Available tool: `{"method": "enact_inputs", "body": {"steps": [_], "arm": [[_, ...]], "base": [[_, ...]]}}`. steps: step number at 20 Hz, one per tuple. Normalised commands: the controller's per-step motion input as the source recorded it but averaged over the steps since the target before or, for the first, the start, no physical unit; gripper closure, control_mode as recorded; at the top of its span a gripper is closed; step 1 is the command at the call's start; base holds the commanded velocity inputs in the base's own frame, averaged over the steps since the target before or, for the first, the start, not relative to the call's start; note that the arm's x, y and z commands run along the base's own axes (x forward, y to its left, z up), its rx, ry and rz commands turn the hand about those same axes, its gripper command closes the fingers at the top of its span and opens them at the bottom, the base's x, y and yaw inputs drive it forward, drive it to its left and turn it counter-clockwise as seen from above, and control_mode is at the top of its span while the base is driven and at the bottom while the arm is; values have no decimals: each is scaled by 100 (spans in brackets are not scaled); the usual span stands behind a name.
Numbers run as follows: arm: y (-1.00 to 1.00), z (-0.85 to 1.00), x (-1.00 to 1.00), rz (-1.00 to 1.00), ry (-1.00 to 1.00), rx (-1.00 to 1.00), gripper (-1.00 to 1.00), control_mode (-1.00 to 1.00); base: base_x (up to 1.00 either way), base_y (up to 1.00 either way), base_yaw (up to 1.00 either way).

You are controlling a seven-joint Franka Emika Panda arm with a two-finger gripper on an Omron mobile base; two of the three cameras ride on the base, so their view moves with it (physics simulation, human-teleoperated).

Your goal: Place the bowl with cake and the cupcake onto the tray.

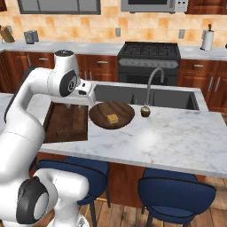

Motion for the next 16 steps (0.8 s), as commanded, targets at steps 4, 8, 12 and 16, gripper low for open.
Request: {"method": "enact_inputs", "body": {"steps": [4, 8, 12, 16], "arm": [[-15, 0, 0, 0, 0, 0, -100, -100], [-38, 0, 7, 0, 0, 0, -100, -100], [-42, 0, 20, -2, 0, 0, -100, -100], [-47, 0, 30, -5, 0, 0, -100, -100]], "base": [[0, 0, 0], [0, 0, 0], [0, 0, 0], [0, 0, 0]]}}
